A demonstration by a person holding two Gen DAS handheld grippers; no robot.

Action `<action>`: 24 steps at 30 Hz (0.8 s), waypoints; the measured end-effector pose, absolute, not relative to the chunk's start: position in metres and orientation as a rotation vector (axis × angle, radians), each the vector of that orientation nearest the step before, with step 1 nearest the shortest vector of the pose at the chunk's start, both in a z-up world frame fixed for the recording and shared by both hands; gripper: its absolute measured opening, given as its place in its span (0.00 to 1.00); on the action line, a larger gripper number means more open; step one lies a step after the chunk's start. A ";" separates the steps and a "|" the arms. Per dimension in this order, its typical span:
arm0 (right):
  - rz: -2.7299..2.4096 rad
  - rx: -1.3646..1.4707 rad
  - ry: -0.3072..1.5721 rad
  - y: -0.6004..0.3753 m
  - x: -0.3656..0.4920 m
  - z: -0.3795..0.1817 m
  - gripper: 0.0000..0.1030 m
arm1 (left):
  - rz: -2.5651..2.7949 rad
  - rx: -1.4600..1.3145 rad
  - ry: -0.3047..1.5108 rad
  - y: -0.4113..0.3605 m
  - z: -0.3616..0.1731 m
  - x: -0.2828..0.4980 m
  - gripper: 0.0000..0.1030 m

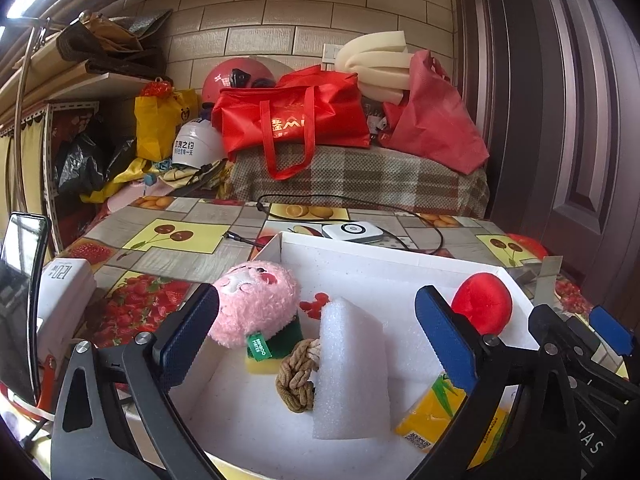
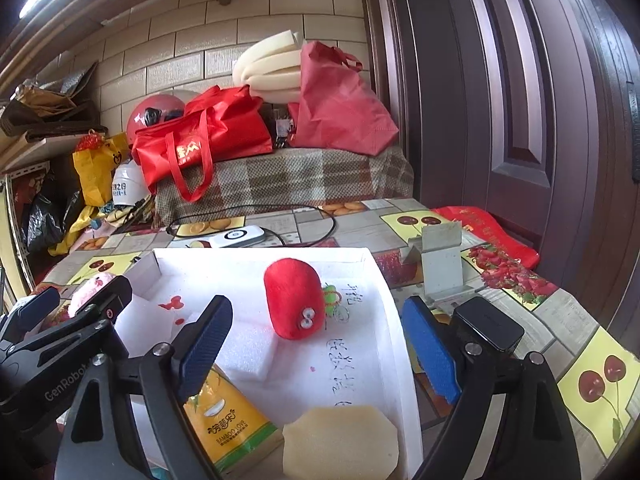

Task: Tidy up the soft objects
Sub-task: 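Open both tools and withdraw them from the box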

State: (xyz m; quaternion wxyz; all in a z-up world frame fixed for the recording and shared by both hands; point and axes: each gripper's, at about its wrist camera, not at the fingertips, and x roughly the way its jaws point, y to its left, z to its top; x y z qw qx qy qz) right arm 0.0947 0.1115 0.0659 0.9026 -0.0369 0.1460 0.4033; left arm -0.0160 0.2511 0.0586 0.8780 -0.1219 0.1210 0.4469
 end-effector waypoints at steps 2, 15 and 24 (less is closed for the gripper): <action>0.829 -0.079 0.293 0.110 0.092 0.066 0.91 | 0.937 -0.254 0.257 0.250 0.059 -0.018 0.96; 0.836 -0.086 0.291 0.089 0.084 0.065 1.00 | 0.895 -0.210 0.261 0.230 0.059 -0.037 1.00; 0.859 -0.008 0.379 0.054 0.096 0.061 1.00 | 0.828 -0.248 0.256 0.221 0.058 -0.065 1.00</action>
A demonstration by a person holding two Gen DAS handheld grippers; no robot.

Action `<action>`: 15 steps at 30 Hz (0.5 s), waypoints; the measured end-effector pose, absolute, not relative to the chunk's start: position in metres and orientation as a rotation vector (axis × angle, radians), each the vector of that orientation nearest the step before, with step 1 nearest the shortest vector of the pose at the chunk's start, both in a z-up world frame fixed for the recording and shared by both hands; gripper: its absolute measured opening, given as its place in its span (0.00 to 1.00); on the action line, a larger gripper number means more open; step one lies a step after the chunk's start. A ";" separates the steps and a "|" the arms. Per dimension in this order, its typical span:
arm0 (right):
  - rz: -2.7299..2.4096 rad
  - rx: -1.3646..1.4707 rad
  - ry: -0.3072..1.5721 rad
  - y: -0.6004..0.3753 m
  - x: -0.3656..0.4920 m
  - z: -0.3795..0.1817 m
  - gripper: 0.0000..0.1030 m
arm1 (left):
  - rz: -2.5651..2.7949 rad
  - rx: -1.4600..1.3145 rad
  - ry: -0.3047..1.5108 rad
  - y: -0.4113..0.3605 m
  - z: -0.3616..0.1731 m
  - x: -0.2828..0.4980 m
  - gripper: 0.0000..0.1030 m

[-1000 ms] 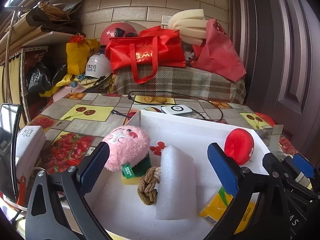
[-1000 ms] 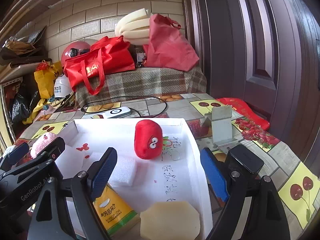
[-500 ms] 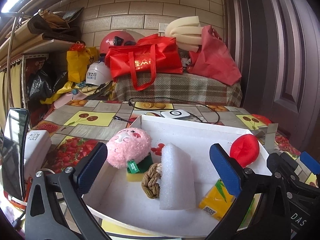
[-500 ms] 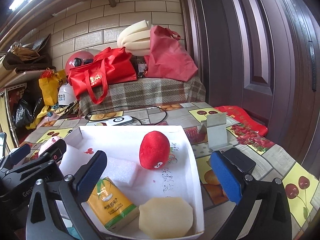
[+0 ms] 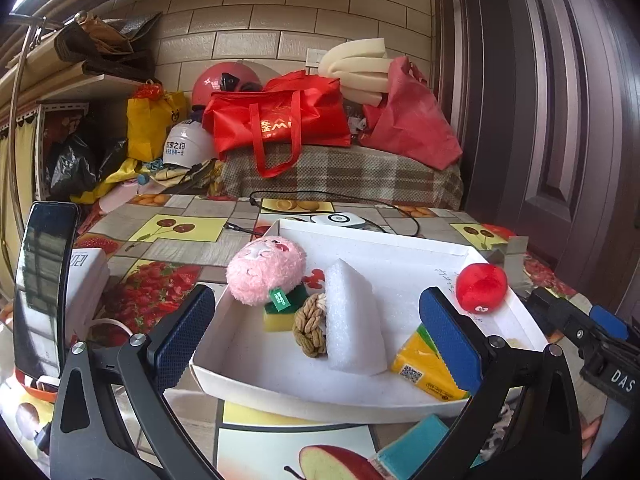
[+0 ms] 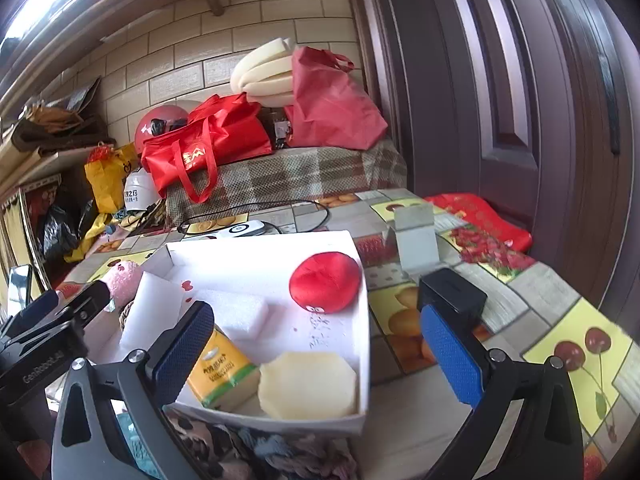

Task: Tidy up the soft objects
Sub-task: 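Open both tools and withdraw them from the box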

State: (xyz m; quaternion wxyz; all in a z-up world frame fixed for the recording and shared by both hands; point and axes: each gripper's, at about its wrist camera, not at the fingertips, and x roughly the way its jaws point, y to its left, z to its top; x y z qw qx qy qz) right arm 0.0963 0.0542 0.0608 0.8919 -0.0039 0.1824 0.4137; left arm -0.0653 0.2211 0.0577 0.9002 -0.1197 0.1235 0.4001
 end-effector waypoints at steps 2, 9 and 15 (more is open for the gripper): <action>0.852 0.024 0.403 0.045 0.100 0.059 1.00 | 0.808 -0.245 0.258 0.217 0.058 -0.070 1.00; 0.851 0.076 0.542 0.017 0.116 0.049 1.00 | 0.765 -0.265 0.259 0.204 0.056 -0.095 1.00; 0.819 -0.023 0.728 0.008 0.133 0.031 1.00 | 0.772 -0.567 0.274 0.244 0.036 -0.131 1.00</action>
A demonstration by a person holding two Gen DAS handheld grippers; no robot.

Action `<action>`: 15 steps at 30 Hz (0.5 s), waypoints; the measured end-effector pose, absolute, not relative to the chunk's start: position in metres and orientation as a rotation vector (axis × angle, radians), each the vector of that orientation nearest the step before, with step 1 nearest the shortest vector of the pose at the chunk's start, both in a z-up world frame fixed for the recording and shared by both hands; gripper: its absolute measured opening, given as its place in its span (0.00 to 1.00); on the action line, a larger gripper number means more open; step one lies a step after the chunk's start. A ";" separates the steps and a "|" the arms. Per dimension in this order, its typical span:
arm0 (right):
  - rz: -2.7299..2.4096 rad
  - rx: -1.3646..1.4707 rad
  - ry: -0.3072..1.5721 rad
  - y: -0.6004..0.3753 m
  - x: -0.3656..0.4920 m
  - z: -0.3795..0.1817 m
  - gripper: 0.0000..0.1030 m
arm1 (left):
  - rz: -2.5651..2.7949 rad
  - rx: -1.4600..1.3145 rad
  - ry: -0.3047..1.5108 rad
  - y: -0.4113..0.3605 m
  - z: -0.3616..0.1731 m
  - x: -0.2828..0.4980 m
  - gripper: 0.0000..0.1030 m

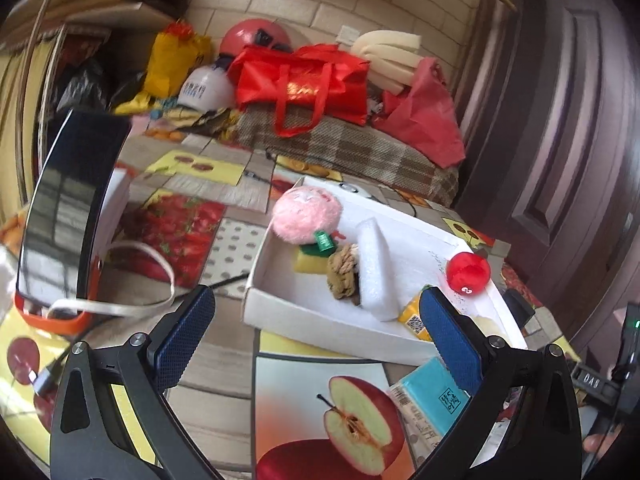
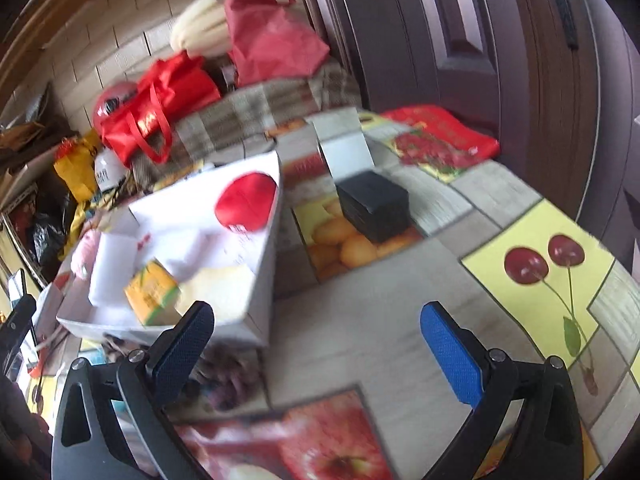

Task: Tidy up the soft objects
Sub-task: 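Open both tools and withdraw them from the box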

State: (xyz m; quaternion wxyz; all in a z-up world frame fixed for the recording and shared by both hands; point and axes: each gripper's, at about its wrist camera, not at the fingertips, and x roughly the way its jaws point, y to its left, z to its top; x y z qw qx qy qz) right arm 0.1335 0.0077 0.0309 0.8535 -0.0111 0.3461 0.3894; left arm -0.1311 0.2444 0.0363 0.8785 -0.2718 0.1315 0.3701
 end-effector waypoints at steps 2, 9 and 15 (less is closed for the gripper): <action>0.848 -0.042 0.775 0.007 0.136 0.025 1.00 | 0.773 -0.712 0.290 0.264 0.021 -0.141 1.00; 0.808 -0.142 0.818 0.034 0.141 0.019 1.00 | 0.736 -0.784 0.297 0.269 0.015 -0.144 1.00; 0.698 -0.078 0.825 0.037 0.172 0.019 1.00 | 0.637 -0.677 0.326 0.254 0.026 -0.130 1.00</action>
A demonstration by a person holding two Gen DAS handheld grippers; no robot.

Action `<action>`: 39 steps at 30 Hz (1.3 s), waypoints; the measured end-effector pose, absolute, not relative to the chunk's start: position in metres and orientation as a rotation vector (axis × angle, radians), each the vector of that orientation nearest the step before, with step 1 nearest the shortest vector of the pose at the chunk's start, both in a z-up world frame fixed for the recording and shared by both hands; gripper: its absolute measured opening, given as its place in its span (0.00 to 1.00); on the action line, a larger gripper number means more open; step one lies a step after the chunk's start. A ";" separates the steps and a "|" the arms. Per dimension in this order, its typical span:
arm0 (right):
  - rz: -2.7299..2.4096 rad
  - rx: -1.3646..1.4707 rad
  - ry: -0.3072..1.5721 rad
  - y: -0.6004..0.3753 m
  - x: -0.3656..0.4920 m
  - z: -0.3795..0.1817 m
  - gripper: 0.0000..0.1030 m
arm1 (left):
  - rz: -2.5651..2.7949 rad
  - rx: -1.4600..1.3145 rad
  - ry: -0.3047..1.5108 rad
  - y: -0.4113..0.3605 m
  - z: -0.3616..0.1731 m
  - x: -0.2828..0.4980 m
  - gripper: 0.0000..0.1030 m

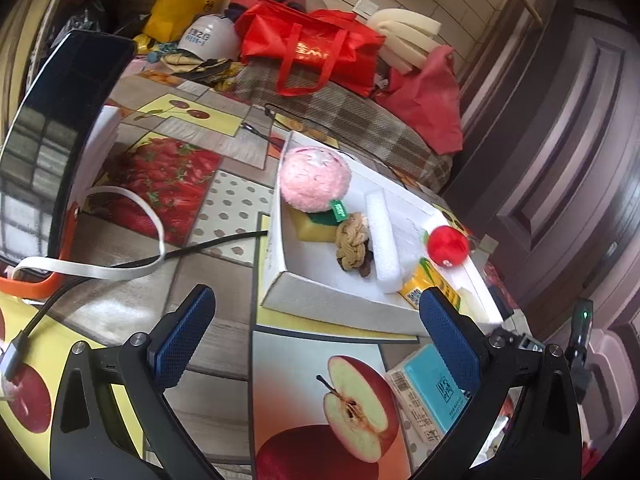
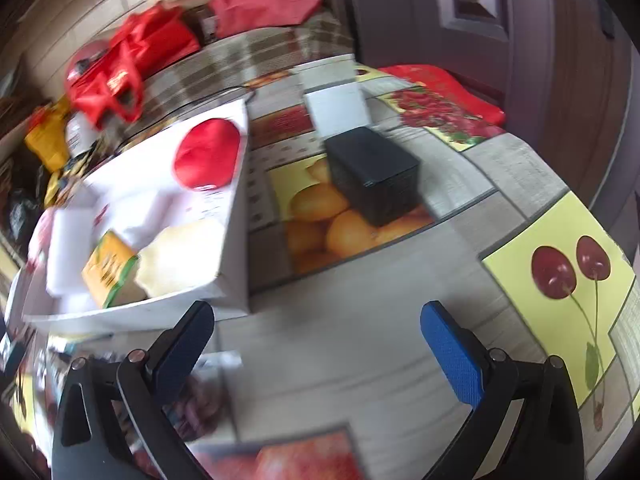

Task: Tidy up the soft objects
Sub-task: 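Open both tools and withdraw them from the box, then grasp the white sock with left tool while right tool grasps grey rope knot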

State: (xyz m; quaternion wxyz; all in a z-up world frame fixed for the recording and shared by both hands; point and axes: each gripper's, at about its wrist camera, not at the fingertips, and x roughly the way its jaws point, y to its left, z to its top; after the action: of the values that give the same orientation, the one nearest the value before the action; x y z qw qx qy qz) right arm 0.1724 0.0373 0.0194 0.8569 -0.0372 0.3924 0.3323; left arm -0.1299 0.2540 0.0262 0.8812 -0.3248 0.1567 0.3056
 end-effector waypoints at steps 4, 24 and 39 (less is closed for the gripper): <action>0.726 0.015 0.811 0.017 0.177 0.020 1.00 | 0.524 -0.623 0.430 0.246 0.026 -0.111 1.00; 1.091 -0.308 0.737 0.037 0.102 0.026 0.80 | 0.228 -0.222 0.822 0.106 0.012 -0.045 0.74; 1.146 -0.430 0.741 0.072 0.092 0.018 0.52 | 0.254 -0.145 0.850 0.097 0.007 -0.032 0.45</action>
State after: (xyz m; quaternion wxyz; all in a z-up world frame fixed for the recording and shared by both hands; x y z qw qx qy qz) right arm 0.0923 0.0722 0.0182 0.7549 -0.1972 0.3397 0.5253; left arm -0.0319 0.0975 0.0068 0.9007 -0.0699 0.4109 0.1229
